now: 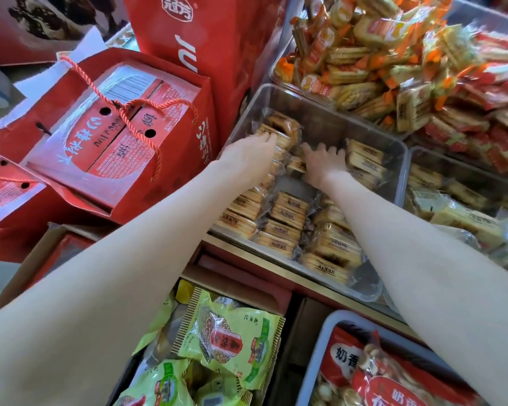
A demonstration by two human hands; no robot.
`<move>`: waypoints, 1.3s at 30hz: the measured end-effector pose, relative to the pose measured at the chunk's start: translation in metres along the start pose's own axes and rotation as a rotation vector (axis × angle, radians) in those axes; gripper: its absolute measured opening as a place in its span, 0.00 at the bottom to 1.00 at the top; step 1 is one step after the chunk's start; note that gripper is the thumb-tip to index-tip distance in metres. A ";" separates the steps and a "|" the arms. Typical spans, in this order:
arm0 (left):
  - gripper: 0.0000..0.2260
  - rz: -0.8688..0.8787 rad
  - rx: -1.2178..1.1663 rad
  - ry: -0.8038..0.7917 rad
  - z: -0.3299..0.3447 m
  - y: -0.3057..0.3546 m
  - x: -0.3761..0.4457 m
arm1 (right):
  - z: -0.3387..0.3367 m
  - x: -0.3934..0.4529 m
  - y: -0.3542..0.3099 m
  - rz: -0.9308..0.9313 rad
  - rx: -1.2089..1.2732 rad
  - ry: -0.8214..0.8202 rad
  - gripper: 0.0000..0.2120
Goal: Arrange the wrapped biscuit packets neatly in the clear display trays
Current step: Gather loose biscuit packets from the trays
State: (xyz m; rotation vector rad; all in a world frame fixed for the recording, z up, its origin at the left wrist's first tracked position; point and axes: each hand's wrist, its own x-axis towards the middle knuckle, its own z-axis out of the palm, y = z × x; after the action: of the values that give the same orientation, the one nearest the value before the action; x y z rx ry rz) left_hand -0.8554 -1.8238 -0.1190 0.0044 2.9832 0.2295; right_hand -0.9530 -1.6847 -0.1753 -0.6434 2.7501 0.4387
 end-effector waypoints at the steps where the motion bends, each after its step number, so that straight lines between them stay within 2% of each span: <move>1: 0.25 0.025 0.009 -0.050 0.002 0.000 0.008 | 0.001 0.001 0.000 -0.001 -0.015 -0.001 0.30; 5: 0.30 0.087 0.064 -0.174 0.009 -0.001 0.037 | 0.004 0.006 0.002 0.001 -0.007 -0.005 0.29; 9: 0.32 0.151 0.063 -0.174 0.016 0.003 0.065 | 0.006 0.007 0.004 -0.011 0.017 0.003 0.29; 14: 0.30 0.201 0.128 -0.153 0.012 0.002 0.076 | 0.008 0.009 0.001 -0.005 0.015 0.004 0.24; 23: 0.26 0.105 0.036 -0.110 0.005 0.003 0.090 | 0.006 0.006 0.004 0.004 0.099 0.048 0.30; 27: 0.27 0.123 0.126 -0.173 0.002 -0.003 0.091 | 0.006 0.006 0.004 -0.001 0.104 0.068 0.29; 31: 0.26 0.100 0.155 -0.193 0.002 -0.009 0.082 | 0.005 0.005 0.002 -0.006 0.117 0.065 0.33; 36: 0.25 0.016 0.153 -0.153 0.010 -0.011 0.072 | 0.000 -0.001 0.002 0.032 0.199 0.098 0.36; 39: 0.28 -0.042 0.112 -0.149 0.013 -0.005 0.072 | -0.005 -0.002 0.003 0.086 0.329 0.091 0.35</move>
State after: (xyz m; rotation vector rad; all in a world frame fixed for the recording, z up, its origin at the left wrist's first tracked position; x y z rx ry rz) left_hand -0.9243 -1.8262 -0.1430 -0.0273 2.8403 0.0549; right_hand -0.9539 -1.6832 -0.1694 -0.4735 2.8504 -0.0300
